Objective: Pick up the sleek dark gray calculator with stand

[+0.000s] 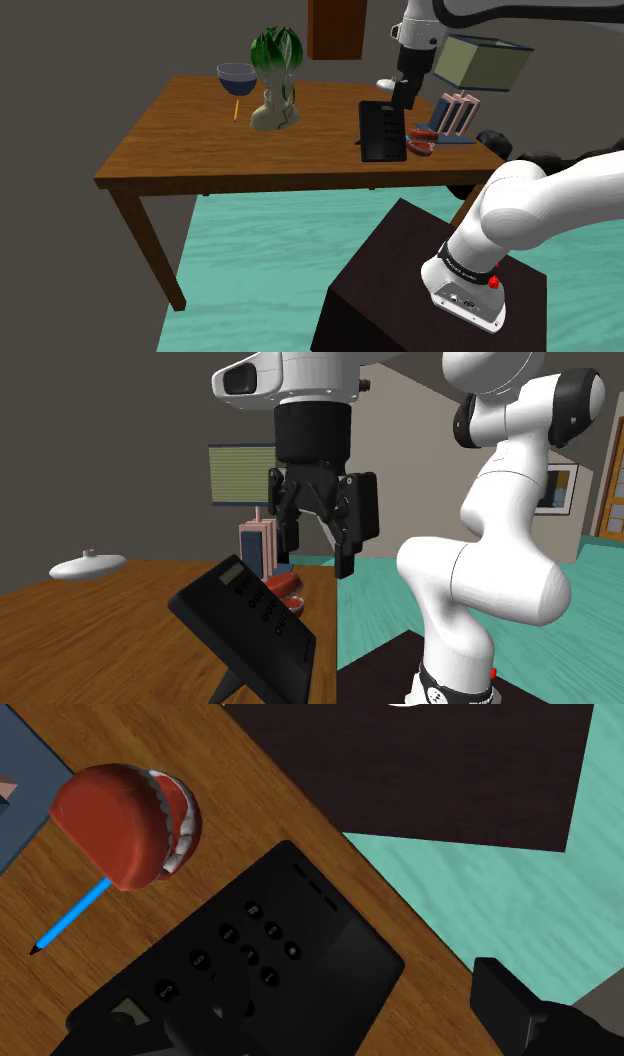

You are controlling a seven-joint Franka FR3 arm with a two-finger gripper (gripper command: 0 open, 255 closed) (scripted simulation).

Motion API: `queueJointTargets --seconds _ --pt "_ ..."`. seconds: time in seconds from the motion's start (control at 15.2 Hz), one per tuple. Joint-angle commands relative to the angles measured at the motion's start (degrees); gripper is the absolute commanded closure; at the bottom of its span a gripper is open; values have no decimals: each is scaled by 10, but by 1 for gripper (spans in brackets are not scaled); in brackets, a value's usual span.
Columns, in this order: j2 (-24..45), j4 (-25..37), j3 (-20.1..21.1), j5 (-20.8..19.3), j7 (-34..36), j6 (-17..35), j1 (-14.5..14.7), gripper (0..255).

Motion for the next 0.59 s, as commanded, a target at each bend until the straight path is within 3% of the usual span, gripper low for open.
queueJointTargets --seconds 0.0,0.26,0.53 --pt "0 0 0 0 0 0 0 0" --pt "165 161 -167 77 -261 -94 56 0" --pt "416 376 -306 194 -552 -261 94 0"
